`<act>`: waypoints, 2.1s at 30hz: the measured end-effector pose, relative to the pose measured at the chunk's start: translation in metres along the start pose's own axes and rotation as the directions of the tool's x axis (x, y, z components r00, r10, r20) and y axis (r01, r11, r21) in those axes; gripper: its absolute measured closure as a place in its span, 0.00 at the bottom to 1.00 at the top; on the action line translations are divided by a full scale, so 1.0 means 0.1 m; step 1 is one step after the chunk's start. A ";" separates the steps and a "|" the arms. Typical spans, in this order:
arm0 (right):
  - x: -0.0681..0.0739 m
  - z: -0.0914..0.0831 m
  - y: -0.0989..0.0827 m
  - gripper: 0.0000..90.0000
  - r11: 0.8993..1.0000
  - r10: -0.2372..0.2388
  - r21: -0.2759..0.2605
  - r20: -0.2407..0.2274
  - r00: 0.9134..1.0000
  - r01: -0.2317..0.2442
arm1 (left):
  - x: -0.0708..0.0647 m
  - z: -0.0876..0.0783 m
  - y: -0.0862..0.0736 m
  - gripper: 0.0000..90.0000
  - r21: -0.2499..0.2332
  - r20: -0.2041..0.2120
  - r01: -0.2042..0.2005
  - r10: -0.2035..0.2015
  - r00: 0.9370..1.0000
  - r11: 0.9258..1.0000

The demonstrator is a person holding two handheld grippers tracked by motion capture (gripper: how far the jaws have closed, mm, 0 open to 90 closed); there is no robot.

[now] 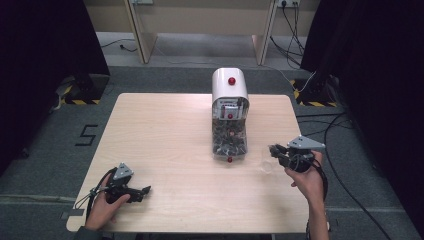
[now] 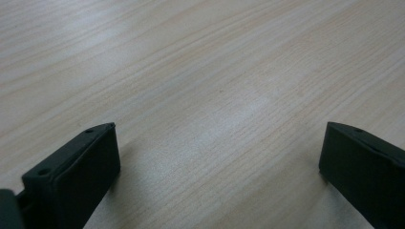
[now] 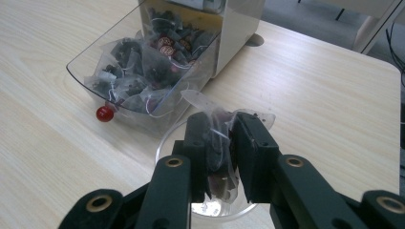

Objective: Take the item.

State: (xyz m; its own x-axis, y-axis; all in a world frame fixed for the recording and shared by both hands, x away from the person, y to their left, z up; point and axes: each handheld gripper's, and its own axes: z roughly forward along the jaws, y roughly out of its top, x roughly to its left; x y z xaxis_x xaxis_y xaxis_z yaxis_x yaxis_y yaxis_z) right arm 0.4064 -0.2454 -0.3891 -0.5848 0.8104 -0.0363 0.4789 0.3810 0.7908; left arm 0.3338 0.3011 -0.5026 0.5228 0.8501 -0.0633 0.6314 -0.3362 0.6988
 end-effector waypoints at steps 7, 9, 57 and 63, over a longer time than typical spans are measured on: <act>-0.01 0.02 -0.01 0.79 1.000 -0.013 0.008 -0.002 1.000 0.013 | 0.00 0.00 0.00 0.00 0.000 0.000 0.000 0.000 1.000 1.000; -0.01 0.02 -0.01 0.77 1.000 -0.011 0.004 -0.001 1.000 0.011 | 0.00 0.00 0.00 0.00 0.000 0.000 0.000 0.000 1.000 1.000; -0.26 -0.11 -0.07 0.46 0.990 0.112 -0.098 0.103 0.988 -0.102 | 0.00 0.00 0.00 0.00 0.000 0.000 0.000 0.000 1.000 1.000; -0.30 -0.11 -0.09 0.43 0.989 0.126 -0.092 0.109 0.986 -0.117 | 0.00 0.00 0.00 0.00 0.000 0.000 0.000 0.000 1.000 1.000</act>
State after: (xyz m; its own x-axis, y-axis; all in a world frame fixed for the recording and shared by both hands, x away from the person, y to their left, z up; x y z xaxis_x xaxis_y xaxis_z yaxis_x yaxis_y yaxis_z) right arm 0.4125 -0.2780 -0.3890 -0.4448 0.8956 -0.0023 0.4814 0.2412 0.8427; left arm 0.3338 0.3011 -0.5026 0.5229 0.8500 -0.0633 0.6313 -0.3363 0.6988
